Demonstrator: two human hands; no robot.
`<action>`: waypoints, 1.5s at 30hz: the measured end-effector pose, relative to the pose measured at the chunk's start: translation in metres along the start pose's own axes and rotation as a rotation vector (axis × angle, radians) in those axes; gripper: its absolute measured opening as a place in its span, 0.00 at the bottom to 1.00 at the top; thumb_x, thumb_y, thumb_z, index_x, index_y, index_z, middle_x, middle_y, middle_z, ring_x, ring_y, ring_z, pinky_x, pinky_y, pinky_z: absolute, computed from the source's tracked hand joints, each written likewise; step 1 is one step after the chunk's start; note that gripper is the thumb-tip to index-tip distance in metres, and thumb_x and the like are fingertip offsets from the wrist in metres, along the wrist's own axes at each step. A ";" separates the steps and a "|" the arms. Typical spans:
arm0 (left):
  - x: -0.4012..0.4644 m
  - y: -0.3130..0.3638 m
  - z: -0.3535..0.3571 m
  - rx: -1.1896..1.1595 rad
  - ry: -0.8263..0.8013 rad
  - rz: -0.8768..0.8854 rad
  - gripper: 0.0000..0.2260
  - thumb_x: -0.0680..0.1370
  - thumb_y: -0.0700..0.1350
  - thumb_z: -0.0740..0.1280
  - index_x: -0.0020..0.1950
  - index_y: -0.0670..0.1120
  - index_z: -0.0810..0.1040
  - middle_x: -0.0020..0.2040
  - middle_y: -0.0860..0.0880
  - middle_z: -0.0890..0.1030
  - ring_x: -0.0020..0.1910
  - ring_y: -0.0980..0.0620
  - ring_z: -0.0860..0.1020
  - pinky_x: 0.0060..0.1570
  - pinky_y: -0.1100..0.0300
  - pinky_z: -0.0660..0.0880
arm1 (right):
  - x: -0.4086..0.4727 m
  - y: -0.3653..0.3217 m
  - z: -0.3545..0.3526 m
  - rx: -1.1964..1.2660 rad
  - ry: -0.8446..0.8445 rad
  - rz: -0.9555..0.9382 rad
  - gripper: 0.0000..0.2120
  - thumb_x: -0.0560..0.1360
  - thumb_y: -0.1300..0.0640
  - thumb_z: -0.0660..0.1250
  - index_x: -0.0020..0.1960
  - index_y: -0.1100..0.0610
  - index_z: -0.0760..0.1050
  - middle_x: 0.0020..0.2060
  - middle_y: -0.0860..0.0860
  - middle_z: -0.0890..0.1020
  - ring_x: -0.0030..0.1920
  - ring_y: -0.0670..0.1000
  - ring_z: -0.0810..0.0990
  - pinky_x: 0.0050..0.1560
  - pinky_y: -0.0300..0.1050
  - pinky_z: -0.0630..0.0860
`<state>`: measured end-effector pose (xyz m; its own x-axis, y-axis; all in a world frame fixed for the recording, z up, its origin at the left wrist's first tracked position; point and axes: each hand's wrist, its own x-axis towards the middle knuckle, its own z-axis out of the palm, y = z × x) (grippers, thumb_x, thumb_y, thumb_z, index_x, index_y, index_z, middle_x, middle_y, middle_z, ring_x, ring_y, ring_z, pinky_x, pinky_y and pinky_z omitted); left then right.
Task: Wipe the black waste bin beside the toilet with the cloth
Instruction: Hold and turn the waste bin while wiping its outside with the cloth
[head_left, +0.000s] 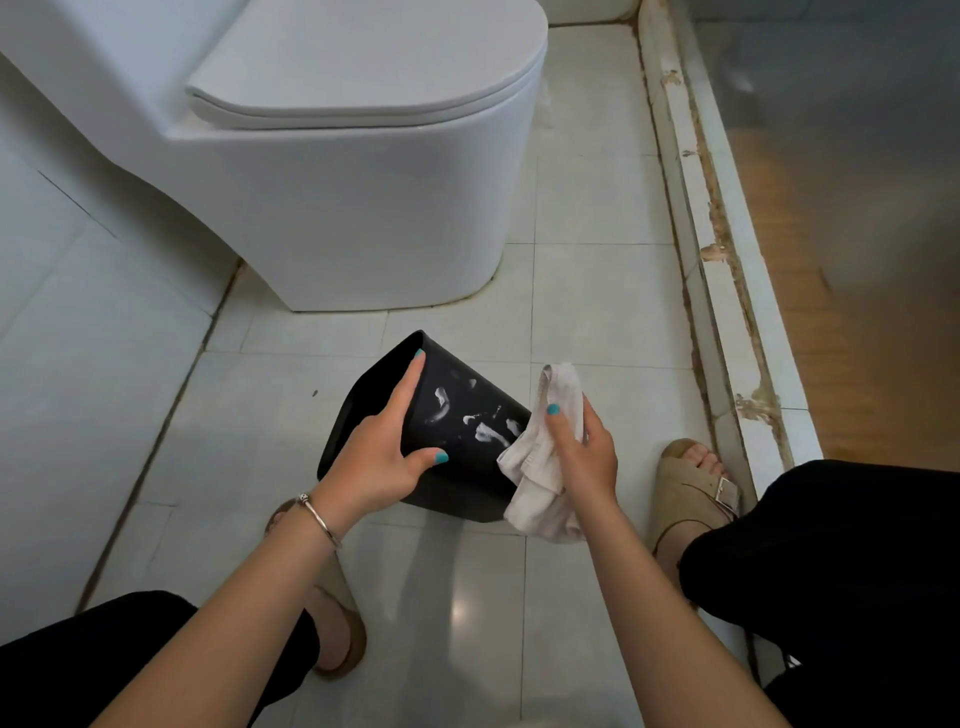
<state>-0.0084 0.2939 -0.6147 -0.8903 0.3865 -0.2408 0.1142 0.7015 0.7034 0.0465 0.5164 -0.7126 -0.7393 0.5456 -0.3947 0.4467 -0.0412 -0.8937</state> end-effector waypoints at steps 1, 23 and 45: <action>-0.001 0.002 0.001 0.049 0.021 0.004 0.51 0.71 0.46 0.75 0.71 0.72 0.37 0.60 0.55 0.76 0.49 0.54 0.79 0.53 0.54 0.77 | -0.001 0.000 0.001 -0.007 -0.022 0.013 0.30 0.71 0.35 0.67 0.71 0.40 0.68 0.63 0.43 0.77 0.63 0.48 0.75 0.61 0.45 0.72; -0.007 -0.009 0.009 -0.077 0.092 0.067 0.49 0.68 0.41 0.77 0.73 0.71 0.49 0.63 0.63 0.74 0.59 0.61 0.76 0.63 0.58 0.73 | 0.002 0.016 -0.002 0.034 0.050 0.057 0.26 0.72 0.57 0.71 0.69 0.48 0.71 0.54 0.40 0.78 0.56 0.45 0.76 0.54 0.38 0.69; -0.012 -0.046 -0.010 -0.161 0.174 -0.066 0.48 0.72 0.37 0.73 0.77 0.60 0.43 0.64 0.60 0.68 0.59 0.62 0.71 0.54 0.76 0.68 | 0.018 -0.035 0.039 -0.536 -0.251 -0.179 0.31 0.79 0.53 0.54 0.77 0.39 0.45 0.44 0.51 0.74 0.40 0.54 0.72 0.43 0.48 0.67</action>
<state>-0.0071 0.2508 -0.6377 -0.9576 0.2245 -0.1805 -0.0057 0.6117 0.7911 -0.0019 0.4954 -0.6971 -0.8931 0.2885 -0.3452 0.4477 0.4949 -0.7447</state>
